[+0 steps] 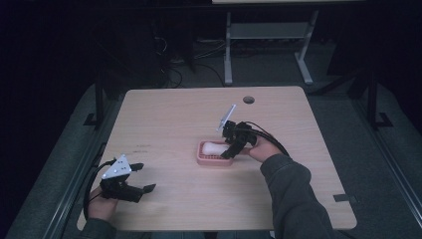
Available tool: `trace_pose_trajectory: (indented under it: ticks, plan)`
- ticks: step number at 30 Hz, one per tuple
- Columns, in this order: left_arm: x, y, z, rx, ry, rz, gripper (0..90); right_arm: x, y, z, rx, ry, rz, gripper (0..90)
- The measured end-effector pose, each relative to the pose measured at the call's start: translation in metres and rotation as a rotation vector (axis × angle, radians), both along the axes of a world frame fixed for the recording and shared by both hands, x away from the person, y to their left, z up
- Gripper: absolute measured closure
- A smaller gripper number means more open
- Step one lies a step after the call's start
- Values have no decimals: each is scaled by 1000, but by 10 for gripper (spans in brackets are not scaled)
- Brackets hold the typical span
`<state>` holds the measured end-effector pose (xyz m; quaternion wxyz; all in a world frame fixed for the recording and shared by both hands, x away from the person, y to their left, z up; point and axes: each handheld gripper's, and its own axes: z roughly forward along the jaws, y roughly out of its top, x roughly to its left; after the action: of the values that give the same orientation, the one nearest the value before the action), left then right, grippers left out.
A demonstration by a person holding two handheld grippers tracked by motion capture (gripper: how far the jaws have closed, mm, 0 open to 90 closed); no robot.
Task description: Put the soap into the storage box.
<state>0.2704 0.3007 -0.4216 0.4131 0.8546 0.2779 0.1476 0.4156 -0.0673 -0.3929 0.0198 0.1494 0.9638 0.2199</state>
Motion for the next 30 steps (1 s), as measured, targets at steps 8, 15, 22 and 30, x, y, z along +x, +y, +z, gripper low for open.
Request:
trace_pose_trajectory:
  ticks: [8, 15, 22, 30]
  plan:
    - [0, 0, 0, 1, 0, -1, 148, -5, -6, -1, 19, -8, -4, 358]
    - [0, -1, 0, 6, -2, -3, 148, -9, -12, -2, 24, -7, -12, 357]
    - [0, 0, 0, 5, 1, -1, 148, -14, -17, 2, 14, -16, -18, 348]
    - [0, -1, 0, 10, 1, -2, 148, -23, -28, 0, 31, -22, -32, 346]
